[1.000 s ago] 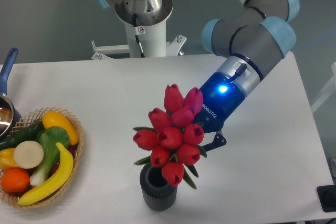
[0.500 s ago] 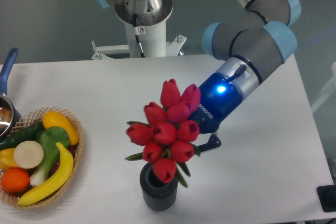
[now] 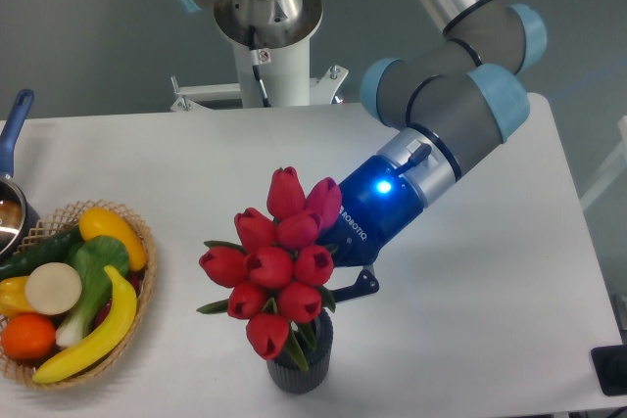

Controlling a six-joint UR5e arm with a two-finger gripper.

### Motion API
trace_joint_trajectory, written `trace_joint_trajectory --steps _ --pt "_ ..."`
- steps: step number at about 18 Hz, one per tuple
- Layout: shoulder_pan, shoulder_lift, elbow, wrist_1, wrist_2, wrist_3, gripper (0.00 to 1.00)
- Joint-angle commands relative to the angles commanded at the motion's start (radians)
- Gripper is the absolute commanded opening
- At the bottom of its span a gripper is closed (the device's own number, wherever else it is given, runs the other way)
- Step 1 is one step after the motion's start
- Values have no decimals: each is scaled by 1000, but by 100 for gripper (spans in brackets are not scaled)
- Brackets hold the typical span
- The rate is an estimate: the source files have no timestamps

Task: Insert the flowers into the vase
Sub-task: 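Lower the tulip stems down into the dark grey vase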

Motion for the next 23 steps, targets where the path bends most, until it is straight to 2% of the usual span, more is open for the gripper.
trace_joint_trajectory --steps 3,10,15,18,21,23 --pt "5 -18 -12 0 0 15 15" --pt "29 -32 -109 0 0 147 19" --pt "25 -80 -118 0 3 193 23" --pt "23 -100 -146 0 5 273 27" --pt "23 -106 -175 0 5 311 36" --pt "25 -106 -181 0 5 311 46"
